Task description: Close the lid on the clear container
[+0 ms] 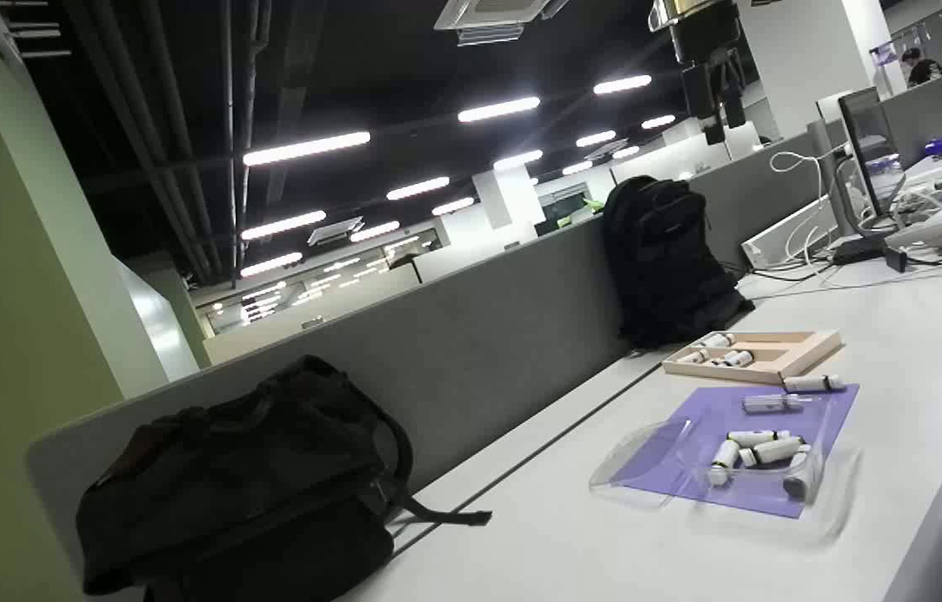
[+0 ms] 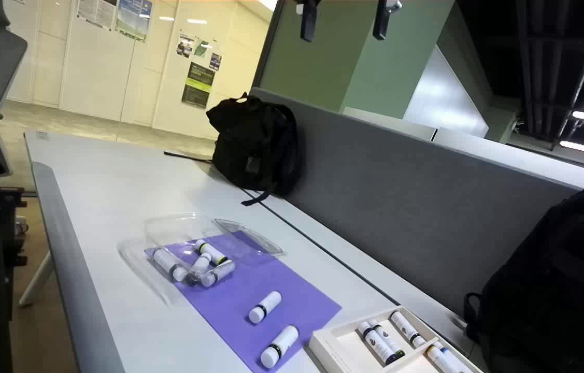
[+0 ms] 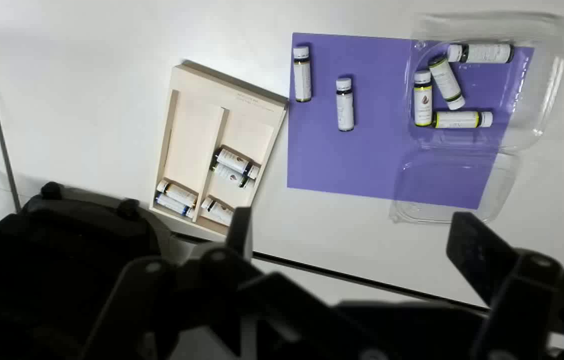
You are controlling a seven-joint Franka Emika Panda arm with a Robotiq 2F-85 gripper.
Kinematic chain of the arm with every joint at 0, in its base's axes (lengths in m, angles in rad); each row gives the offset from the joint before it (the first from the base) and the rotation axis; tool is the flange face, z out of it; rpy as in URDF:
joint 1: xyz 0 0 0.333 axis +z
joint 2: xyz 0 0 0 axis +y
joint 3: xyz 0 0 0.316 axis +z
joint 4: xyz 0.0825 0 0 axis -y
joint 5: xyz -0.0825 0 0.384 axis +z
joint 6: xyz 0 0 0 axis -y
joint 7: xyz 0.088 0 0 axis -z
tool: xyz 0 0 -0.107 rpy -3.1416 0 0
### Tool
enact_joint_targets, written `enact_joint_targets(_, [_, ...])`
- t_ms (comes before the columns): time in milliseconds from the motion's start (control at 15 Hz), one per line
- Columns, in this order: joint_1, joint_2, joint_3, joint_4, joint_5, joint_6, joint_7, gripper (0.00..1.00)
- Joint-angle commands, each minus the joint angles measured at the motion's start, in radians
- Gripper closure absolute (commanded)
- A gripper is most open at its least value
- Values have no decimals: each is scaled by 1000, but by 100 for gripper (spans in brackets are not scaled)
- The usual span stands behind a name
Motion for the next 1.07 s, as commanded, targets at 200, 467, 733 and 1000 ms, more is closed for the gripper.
enact_joint_targets(200, [8, -1, -6, 3, -4, -4, 4, 0])
enact_joint_targets(467, [8, -1, -6, 3, -4, -4, 4, 0])
enact_joint_targets(733, [40, 208, -47, 83, 85, 133, -9, 0])
enact_joint_targets(1000, [81, 450, -84, 182, 247, 239, -80, 0])
